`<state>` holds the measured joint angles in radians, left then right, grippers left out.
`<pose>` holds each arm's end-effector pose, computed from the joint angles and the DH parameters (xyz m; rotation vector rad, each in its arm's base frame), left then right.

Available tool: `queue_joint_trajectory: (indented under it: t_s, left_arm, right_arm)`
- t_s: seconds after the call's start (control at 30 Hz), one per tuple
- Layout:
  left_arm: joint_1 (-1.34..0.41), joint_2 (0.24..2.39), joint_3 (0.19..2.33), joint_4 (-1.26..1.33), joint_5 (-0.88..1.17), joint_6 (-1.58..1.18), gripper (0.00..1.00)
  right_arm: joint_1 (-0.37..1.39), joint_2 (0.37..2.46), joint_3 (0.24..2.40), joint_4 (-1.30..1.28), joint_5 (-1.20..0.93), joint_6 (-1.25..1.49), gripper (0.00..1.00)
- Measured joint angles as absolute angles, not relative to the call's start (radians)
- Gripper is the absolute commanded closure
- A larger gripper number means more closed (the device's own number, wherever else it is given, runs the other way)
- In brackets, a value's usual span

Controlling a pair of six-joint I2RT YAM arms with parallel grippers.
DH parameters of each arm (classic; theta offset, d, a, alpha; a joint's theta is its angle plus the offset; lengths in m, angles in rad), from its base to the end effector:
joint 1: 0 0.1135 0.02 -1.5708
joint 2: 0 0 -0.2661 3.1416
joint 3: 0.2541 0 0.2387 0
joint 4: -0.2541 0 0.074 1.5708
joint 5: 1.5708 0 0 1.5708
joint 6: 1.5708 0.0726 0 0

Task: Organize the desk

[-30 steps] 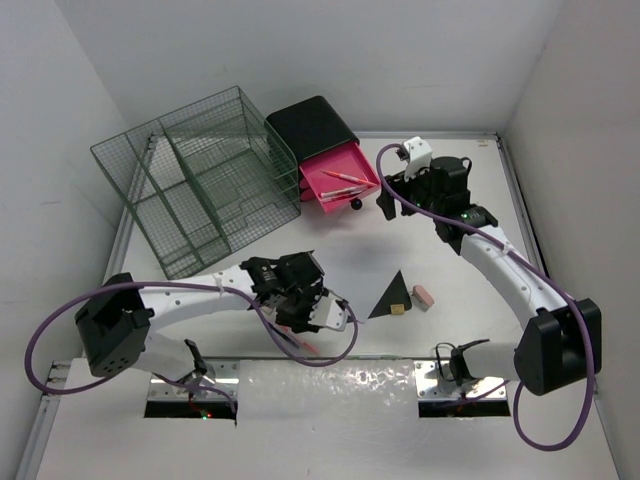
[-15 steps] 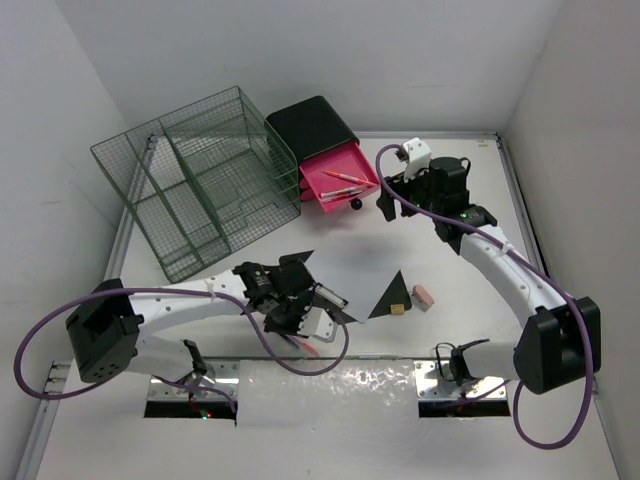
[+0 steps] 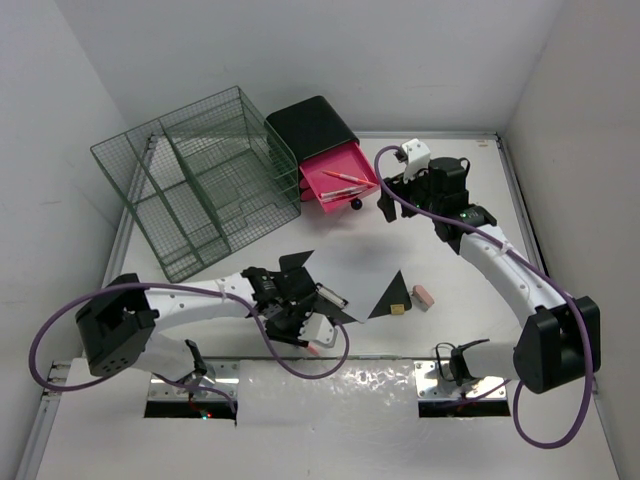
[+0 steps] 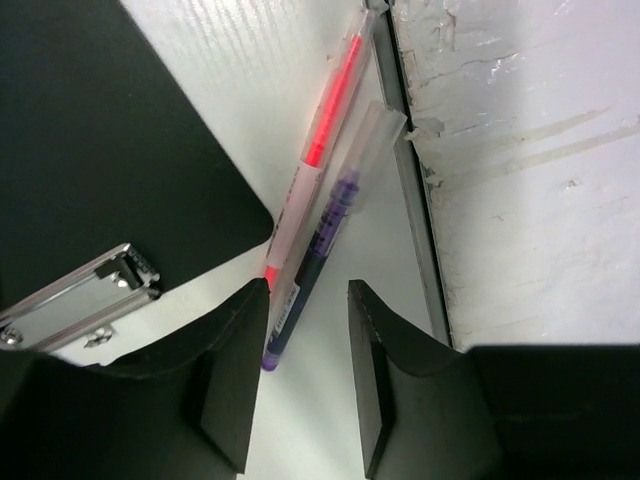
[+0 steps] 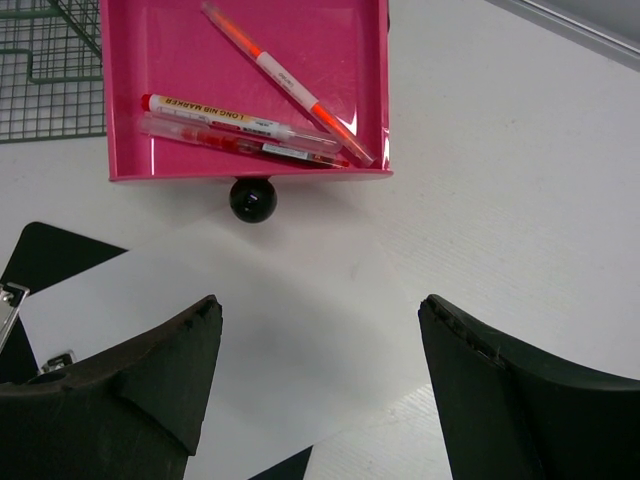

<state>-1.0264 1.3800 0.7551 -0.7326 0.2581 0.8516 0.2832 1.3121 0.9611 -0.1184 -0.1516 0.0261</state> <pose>0.0994 -0.2000 0.1473 2.3845 1.6947 -0.4055 0.3037 0.0998 0.2817 -0.3576 2.0208 0.3477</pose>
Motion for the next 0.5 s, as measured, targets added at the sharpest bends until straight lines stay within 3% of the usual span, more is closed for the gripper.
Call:
queue_joint_trajectory:
  t_s: [0.2,0.5]
  left_arm:
    - [-1.026,1.46,0.755,-0.743,0.287,0.863,0.76]
    - [-1.027,1.473,0.755,-0.732,0.298,0.867,0.76]
  right_arm:
    - [0.283,1.312,0.961,-0.123,-0.135,0.02,0.22]
    - [0.283,1.312,0.961,-0.129,-0.134,0.019,0.22]
